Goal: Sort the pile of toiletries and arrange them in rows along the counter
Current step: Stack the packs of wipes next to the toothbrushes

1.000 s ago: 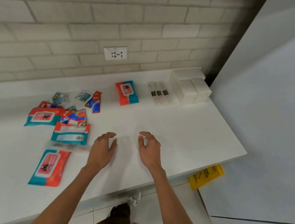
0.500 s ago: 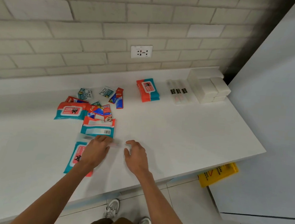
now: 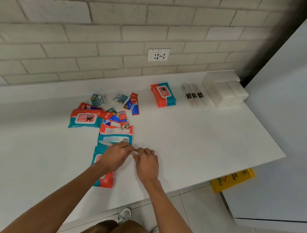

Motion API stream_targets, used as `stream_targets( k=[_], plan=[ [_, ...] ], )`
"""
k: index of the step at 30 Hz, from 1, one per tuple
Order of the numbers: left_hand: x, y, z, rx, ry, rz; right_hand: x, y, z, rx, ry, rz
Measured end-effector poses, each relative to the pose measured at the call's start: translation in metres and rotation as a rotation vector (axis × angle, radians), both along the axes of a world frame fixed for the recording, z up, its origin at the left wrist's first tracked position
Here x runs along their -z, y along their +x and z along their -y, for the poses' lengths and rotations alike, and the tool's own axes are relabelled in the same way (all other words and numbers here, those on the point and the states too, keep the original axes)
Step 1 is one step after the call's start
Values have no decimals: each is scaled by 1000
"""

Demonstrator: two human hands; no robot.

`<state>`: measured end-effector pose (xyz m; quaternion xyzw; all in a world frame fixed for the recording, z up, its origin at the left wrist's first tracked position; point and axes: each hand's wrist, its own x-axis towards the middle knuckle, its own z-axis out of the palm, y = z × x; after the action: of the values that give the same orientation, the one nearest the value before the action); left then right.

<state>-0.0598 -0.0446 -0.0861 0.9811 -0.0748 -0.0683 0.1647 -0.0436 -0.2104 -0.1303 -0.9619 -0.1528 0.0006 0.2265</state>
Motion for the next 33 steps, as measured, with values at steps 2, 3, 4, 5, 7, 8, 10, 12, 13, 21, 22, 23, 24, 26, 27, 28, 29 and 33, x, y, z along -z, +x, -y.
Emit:
stream_targets(
  k=[2,3,4,5,7,8,10,12,13,21,22,23,24,26,27,28,29,33],
  plan=[
    [-5,7,-7,3,-80,-29,-7,5,7,19,99,-52],
    [-10,12,-13,0,-112,-60,-13,8,13,25,176,-103],
    [-15,16,-18,1,-144,-85,-20,11,19,30,263,-150],
    [-21,20,-24,-1,-175,-113,-27,13,25,39,350,-179],
    [-34,26,-35,-19,-261,-162,-46,16,37,82,498,-226],
    [-39,27,-40,-46,-323,-180,-56,17,42,111,562,-246],
    [-45,26,-48,-126,-439,-209,-72,20,51,178,706,-314],
    [-49,25,-52,-197,-563,-237,-81,23,57,237,846,-388],
    [-48,25,-53,-222,-622,-247,-83,24,58,249,893,-410],
    [-46,27,-49,-294,-849,-291,-91,27,57,411,1149,-450],
    [-43,30,-51,-314,-879,-290,-91,27,58,436,1190,-449],
    [-42,32,-51,-337,-905,-285,-92,27,61,460,1229,-446],
    [-40,34,-50,-365,-930,-275,-92,26,63,480,1259,-440],
    [-39,40,-47,-430,-1011,-266,-89,25,69,512,1293,-424],
    [-40,43,-44,-463,-1052,-265,-87,25,73,528,1292,-420],
    [-40,46,-41,-479,-1086,-262,-84,25,76,546,1278,-419],
    [-40,51,-37,-490,-1121,-257,-82,26,80,562,1254,-419],
    [-39,74,-22,-558,-1243,-254,-73,30,97,545,1056,-438]
  ],
)
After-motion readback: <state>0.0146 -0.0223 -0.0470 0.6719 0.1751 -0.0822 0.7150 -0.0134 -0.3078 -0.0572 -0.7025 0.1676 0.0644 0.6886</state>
